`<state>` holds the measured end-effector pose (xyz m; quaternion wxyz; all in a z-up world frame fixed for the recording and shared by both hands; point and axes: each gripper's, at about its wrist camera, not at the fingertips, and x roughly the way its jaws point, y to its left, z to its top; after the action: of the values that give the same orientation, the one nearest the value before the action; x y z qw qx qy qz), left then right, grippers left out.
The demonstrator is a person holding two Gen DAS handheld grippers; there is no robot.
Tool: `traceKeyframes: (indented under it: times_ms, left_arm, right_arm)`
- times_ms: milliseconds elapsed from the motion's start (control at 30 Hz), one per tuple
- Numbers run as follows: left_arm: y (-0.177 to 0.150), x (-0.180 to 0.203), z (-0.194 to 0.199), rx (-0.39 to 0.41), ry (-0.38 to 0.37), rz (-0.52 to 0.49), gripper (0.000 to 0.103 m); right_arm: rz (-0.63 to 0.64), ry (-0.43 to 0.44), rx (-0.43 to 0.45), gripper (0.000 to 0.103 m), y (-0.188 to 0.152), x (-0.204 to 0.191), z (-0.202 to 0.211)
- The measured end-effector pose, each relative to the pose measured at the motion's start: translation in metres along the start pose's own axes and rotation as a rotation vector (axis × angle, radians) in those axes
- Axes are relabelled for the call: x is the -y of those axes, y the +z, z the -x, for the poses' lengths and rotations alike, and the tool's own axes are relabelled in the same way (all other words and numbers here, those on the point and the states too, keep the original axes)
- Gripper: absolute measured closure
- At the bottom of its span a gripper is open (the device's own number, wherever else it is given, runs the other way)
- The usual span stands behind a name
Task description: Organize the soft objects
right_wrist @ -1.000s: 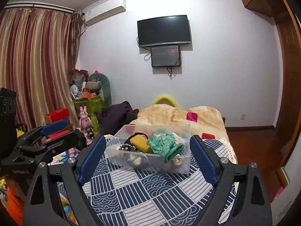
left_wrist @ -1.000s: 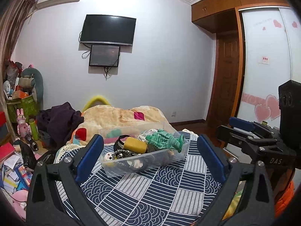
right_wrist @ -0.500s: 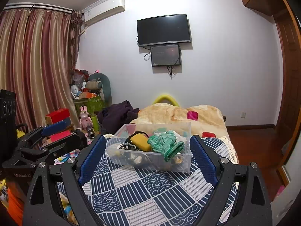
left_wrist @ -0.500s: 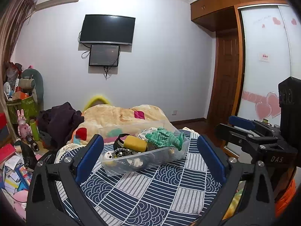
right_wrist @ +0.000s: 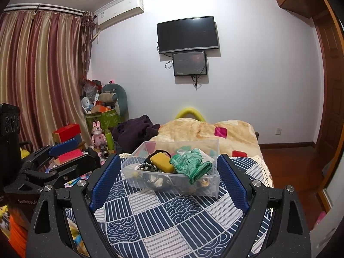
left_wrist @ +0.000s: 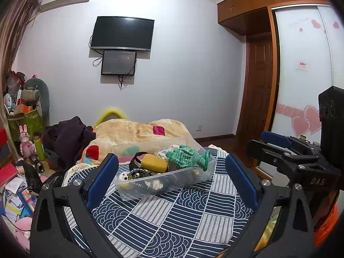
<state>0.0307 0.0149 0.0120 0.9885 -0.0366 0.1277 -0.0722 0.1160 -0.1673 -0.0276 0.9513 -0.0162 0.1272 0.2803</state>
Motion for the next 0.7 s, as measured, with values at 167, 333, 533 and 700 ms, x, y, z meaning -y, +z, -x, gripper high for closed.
traceKeyframes:
  times_ms: [167, 333, 533, 700]
  left_arm:
    - [-0.0003, -0.0004, 0.0002, -0.001, 0.000, 0.001, 0.002]
    - [-0.0007, -0.0001, 0.0004, -0.003, -0.001, -0.002, 0.002]
    - [-0.0015, -0.0005, 0.0007, -0.008, -0.001, 0.005, 0.002]
    - [-0.0002, -0.0001, 0.0013, -0.005, -0.004, 0.006, 0.002]
  right_arm:
    - [0.001, 0.000, 0.001, 0.013, 0.0005, -0.0006, 0.0003]
    - [-0.001, 0.000, 0.001, 0.013, 0.0007, -0.0005, 0.0005]
    - [0.000, -0.001, 0.002, 0.013, 0.0019, -0.0014, 0.0016]
    - [-0.001, 0.000, 0.002, 0.013, 0.0021, -0.0015, 0.0017]
